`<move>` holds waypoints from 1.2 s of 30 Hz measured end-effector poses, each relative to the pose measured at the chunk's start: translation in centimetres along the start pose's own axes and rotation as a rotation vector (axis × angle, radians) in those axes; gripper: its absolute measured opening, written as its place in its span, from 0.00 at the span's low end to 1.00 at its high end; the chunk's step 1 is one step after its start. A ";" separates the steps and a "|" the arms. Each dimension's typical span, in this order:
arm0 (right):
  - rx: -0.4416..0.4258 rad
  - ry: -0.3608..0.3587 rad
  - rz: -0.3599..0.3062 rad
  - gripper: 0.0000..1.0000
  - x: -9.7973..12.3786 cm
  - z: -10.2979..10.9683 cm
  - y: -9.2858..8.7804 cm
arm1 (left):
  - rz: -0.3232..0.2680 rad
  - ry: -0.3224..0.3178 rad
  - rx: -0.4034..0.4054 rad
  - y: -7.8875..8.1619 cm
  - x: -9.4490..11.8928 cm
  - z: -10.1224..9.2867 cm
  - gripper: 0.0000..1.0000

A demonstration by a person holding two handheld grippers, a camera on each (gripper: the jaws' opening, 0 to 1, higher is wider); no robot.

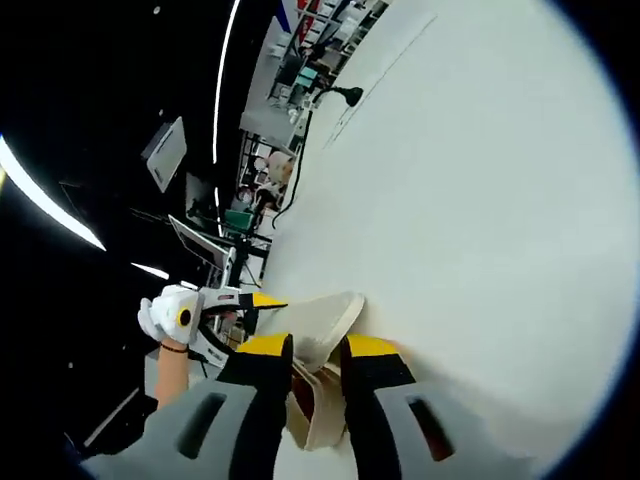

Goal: Arrange the utensils inside the cutlery case until each visible utensil rests in its matching compartment.

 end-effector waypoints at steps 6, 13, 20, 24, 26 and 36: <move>-0.067 0.006 -0.035 0.14 -0.4 -0.1 -0.1 | -0.015 -0.004 0.004 0.0 0.0 0.0 0.67; -0.159 0.071 -0.105 0.10 0.2 0.5 1.6 | -0.025 0.008 0.020 -0.1 0.1 0.0 0.67; -0.099 0.122 -0.127 0.07 0.9 2.5 1.6 | -0.025 0.008 0.035 -0.2 0.0 0.1 0.68; -0.067 0.141 -0.134 0.06 1.5 3.6 1.6 | -0.031 0.009 0.042 -0.2 0.0 0.0 0.69; -0.044 0.149 -0.136 0.06 1.5 3.9 1.7 | -0.032 0.010 0.043 -0.2 0.0 0.0 0.69; 0.007 0.213 -0.134 0.04 2.1 4.8 1.5 | -0.006 0.016 0.046 -0.1 0.1 0.0 0.69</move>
Point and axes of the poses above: the point that each gripper's makers call its tool centre point, and the gripper's own axes: x roughly backward along the fingers, z roughly to its left, y roughly out of its top, the point moved 3 cm from there along x, roughly backward along the fingers, and after that the axes turned 13 degrees about y, right-handed, at the moved point
